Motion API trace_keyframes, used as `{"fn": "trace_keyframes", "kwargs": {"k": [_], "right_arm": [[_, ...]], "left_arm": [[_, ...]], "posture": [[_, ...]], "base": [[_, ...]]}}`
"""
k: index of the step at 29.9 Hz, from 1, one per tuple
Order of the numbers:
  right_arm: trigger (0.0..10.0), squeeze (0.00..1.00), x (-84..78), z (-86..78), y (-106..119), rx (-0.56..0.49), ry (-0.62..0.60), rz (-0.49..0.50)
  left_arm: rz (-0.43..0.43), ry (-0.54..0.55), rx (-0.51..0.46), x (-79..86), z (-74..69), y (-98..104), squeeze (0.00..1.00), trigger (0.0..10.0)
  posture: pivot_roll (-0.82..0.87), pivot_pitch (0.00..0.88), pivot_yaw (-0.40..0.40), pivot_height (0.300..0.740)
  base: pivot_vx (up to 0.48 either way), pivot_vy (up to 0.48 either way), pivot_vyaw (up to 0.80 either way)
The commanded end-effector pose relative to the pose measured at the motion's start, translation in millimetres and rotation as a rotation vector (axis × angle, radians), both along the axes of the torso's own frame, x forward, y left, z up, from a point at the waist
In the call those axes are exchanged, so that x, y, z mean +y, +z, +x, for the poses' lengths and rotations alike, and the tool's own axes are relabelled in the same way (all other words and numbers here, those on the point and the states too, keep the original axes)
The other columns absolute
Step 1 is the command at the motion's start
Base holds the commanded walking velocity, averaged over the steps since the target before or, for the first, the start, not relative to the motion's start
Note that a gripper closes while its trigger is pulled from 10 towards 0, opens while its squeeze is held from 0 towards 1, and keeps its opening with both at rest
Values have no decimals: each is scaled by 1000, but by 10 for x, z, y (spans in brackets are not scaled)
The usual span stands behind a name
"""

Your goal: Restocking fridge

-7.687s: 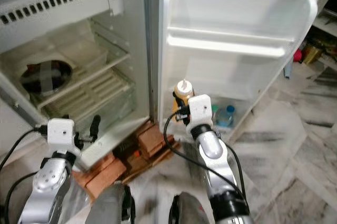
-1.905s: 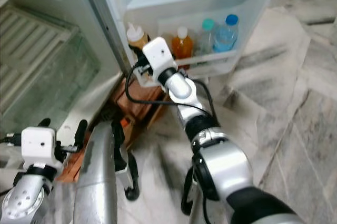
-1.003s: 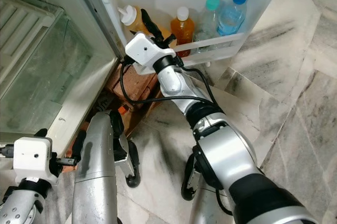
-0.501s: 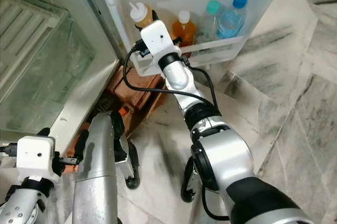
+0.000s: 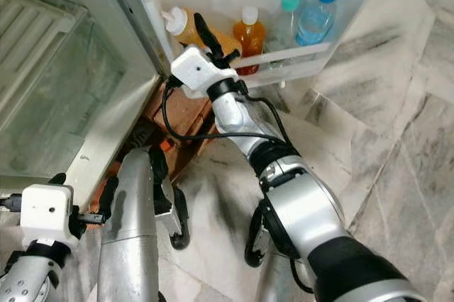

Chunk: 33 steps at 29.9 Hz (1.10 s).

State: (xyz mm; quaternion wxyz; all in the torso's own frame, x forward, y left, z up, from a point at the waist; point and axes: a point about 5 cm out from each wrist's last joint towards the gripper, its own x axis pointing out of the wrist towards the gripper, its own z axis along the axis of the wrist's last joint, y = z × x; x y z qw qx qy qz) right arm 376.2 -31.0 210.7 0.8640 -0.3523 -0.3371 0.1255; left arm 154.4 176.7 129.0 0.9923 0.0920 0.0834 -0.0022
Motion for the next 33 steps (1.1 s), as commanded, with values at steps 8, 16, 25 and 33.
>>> {"fn": "trace_keyframes", "kwargs": {"k": [8,16,25,33], "right_arm": [[10000,0,225,-3,199,-78,10,-38],[10000,0,-101,150,-309,501,-131,268],[10000,0,-361,118,-698,740,-208,372],[10000,1000,-405,168,-584,786,-106,548]], "left_arm": [[17,10,40,45,-144,58,0,10000],[9,13,56,22,-200,94,0,10000],[12,7,61,30,-140,67,0,10000],[16,-7,48,21,-17,22,0,10000]], "posture": [[457,500,74,499],[464,511,58,499],[447,492,65,499],[428,454,55,499]], "base": [[0,0,0],[0,0,0],[0,0,0],[0,0,0]]}}
